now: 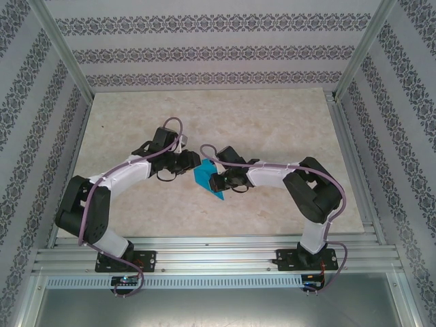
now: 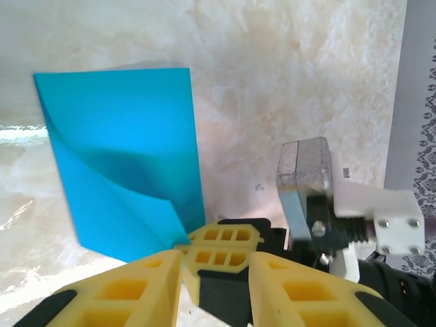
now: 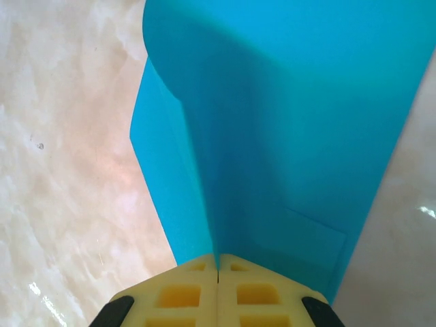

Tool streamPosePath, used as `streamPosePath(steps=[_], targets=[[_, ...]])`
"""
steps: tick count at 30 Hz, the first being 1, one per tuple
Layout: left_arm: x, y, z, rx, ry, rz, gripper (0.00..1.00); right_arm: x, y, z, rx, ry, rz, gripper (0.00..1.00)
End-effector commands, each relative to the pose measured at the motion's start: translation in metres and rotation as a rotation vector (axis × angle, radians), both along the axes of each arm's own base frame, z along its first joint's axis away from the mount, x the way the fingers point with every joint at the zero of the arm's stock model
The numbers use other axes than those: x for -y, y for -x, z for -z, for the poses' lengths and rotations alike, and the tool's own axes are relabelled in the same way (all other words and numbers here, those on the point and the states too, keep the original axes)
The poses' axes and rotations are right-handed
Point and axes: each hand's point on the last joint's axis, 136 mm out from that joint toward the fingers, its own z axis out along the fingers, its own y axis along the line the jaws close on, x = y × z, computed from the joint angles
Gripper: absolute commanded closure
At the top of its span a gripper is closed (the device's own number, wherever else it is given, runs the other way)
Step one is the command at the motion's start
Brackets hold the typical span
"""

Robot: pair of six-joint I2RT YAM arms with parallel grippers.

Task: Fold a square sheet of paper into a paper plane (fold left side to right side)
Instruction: Fourth fold the wing at the center of the table.

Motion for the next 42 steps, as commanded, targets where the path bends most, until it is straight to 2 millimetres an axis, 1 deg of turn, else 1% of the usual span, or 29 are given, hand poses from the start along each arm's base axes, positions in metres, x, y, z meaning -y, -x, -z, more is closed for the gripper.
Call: streamPosePath(steps=[1, 4, 10, 16, 19, 22, 28, 33, 38, 42], targets=[[-0.007, 0.015, 0.027, -0.078, -0.013, -0.007, 0.71, -0.005, -0.006, -0.02, 0.015, -0.107, 0.035, 0.97], [0.0, 0.018, 0.04, -0.108, 0.016, -0.003, 0.73, -0.003, -0.005, -0.019, -0.002, -0.137, 0.054, 0.97], [0.022, 0.014, 0.047, -0.121, 0.037, 0.03, 0.74, 0.005, -0.006, -0.018, -0.015, -0.181, 0.098, 0.97], [0.035, 0.007, 0.063, -0.156, 0.028, 0.03, 0.77, 0.009, -0.008, -0.019, -0.033, -0.235, 0.131, 0.97], [0.04, 0.002, 0.066, -0.16, 0.035, 0.029, 0.78, 0.009, -0.007, -0.019, -0.037, -0.243, 0.135, 0.97], [0.041, -0.003, 0.07, -0.157, 0.02, 0.025, 0.78, 0.008, -0.008, -0.022, -0.035, -0.249, 0.132, 0.96], [0.039, -0.005, 0.085, -0.192, -0.024, 0.019, 0.8, 0.006, -0.01, -0.025, -0.037, -0.261, 0.132, 0.94], [0.034, -0.001, 0.101, -0.23, -0.053, 0.008, 0.81, 0.009, -0.013, -0.03, -0.032, -0.258, 0.141, 0.84], [0.033, 0.0, 0.103, -0.233, -0.058, 0.004, 0.82, 0.014, -0.019, -0.036, -0.013, -0.22, 0.135, 0.74], [0.033, 0.0, 0.102, -0.232, -0.059, 0.006, 0.82, 0.022, -0.019, -0.034, 0.012, -0.114, 0.102, 0.7]])
